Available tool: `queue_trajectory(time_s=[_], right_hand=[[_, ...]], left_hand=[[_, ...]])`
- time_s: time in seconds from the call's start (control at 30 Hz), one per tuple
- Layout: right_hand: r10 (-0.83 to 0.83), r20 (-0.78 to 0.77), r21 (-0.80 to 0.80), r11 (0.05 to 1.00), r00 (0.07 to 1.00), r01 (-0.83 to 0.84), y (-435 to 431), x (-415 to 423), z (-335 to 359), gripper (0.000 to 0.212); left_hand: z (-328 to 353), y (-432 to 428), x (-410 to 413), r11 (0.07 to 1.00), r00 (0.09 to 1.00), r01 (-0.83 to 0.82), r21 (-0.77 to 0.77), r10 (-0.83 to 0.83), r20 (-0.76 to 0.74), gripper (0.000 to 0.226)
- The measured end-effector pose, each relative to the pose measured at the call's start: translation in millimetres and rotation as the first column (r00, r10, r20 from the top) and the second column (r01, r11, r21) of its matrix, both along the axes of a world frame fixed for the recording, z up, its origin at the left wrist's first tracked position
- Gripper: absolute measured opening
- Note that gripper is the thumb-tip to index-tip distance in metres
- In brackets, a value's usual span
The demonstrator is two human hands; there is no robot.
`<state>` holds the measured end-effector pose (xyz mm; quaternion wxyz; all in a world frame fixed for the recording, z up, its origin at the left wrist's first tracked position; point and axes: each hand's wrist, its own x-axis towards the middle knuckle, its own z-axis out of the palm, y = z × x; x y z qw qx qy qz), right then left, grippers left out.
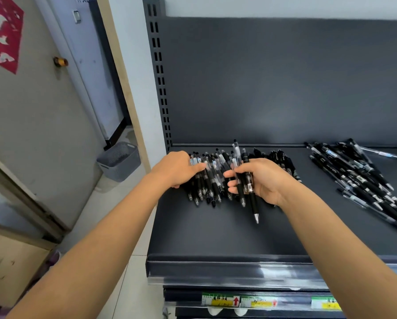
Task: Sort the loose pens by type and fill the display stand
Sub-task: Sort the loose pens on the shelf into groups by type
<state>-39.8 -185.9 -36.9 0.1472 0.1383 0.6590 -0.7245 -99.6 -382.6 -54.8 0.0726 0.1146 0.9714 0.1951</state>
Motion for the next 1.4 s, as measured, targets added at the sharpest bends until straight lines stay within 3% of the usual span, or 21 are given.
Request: queue_trajectory(time_s=[0.17, 0.33, 0.43, 0.57, 0.67, 0.77, 0.9, 1.03, 1.17, 1.23, 1.4], right_hand=[[0.03, -0.07, 0.152, 0.988, 0.997, -0.019, -4, -4, 6, 0.011], [0.102, -0.075, 0.336, 0.939, 0.992, -0.071, -10, -8, 6, 0.006], [0.127, -0.076, 0.417, 0.905, 0.989, -0.084, -8, -10, 5, 0.006], [0.103, -0.045, 0.361, 0.929, 0.994, -0.08, -9, -8, 8, 0.005], [0.107, -0.038, 0.34, 0.936, 0.993, -0.088, -6, -5, 11, 0.001], [0.122, -0.026, 0.327, 0.939, 0.992, -0.107, -2, -2, 14, 0.005], [0.115, -0.022, 0.328, 0.939, 0.993, -0.102, 8, 4, 20, 0.008], [0.036, -0.039, 0.279, 0.96, 0.999, -0.024, 27, 9, 27, 0.006], [-0.179, -0.081, 0.126, 0.974, 0.981, 0.188, 52, 14, 25, 0.038], [-0.23, -0.136, 0.13, 0.96, 0.964, 0.248, 62, 17, 23, 0.044], [-0.179, -0.33, 0.485, 0.81, 0.927, 0.329, 81, 14, 6, 0.054]], left_hand=[[-7, -6, -2, 0.994, 0.999, 0.031, 0.102, -0.03, -0.019, 0.057], [-2, -7, -3, 0.987, 0.98, 0.089, 0.132, -0.064, -0.189, 0.052], [2, 0, -1, 0.975, 0.965, 0.182, 0.129, -0.152, -0.212, 0.045], [6, 14, 2, 0.964, 0.946, 0.247, 0.101, -0.217, -0.241, 0.029], [7, 24, 7, 0.949, 0.917, 0.315, 0.023, -0.298, -0.266, 0.036], [4, 29, 6, 0.923, 0.882, 0.348, -0.162, -0.381, -0.277, 0.047], [6, 32, 6, 0.877, 0.859, 0.376, -0.299, -0.451, -0.242, 0.04], [12, 41, 9, 0.883, 0.842, 0.382, -0.274, -0.455, -0.291, 0.037], [20, 61, 16, 0.898, 0.835, 0.429, -0.1, -0.436, -0.336, 0.039], [22, 76, 18, 0.901, 0.838, 0.428, -0.076, -0.427, -0.339, 0.037], [15, 117, 22, 0.91, 0.868, 0.406, -0.083, -0.412, -0.277, 0.038]])
